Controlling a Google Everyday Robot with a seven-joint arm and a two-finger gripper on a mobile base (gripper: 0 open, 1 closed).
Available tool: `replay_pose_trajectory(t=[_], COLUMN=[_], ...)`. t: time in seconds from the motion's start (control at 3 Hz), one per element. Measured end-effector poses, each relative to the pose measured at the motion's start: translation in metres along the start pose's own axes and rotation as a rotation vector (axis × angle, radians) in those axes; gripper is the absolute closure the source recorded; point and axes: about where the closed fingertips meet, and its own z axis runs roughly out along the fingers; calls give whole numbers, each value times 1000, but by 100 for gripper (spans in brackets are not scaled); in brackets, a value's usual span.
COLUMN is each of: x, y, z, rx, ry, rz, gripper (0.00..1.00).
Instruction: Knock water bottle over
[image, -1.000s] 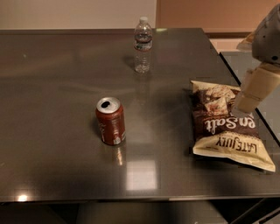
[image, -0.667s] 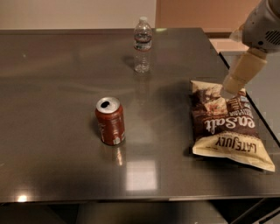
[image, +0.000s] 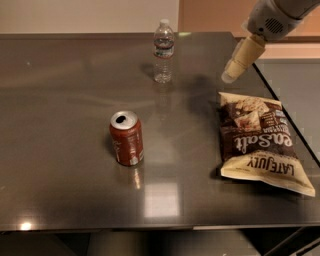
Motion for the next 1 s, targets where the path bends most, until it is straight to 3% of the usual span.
replay_pose_trajectory(t=[0.33,1.0], x=[-26,-74], y=[-23,-54], z=[34,90], rx=[16,77], ry=[-45,-186], rz=[34,181], gripper=[0,0])
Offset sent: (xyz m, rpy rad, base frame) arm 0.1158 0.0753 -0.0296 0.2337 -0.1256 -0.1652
